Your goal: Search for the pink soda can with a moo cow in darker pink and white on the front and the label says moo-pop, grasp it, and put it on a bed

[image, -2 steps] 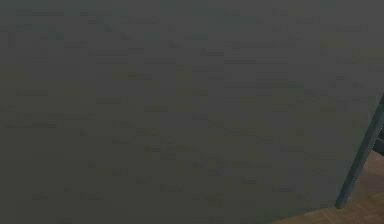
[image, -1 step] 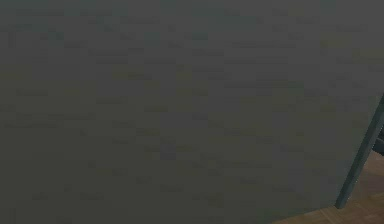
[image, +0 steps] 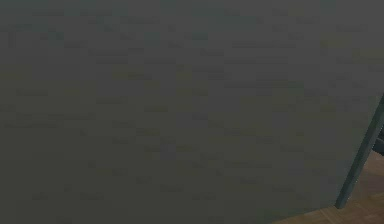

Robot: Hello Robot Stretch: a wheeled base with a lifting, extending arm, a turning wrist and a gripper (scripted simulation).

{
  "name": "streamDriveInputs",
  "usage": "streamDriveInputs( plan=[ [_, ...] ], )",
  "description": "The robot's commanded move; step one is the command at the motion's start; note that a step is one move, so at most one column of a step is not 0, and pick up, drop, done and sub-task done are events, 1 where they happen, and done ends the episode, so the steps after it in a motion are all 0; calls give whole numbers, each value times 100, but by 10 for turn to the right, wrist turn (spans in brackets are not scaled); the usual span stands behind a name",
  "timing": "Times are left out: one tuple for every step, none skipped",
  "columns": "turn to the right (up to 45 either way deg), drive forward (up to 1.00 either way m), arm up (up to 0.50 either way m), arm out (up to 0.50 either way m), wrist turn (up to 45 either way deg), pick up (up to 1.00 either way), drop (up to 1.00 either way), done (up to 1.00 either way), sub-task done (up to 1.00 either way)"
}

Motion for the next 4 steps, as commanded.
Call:
streamDriveInputs(
  plan=[
    [0,0,10,0,0,0,0,0,0],
    [0,0,50,0,0,0,0,0,0],
    [0,0,4,0,0,0,0,0,0],
    [0,0,0,0,-450,0,0,0,0]
  ],
)
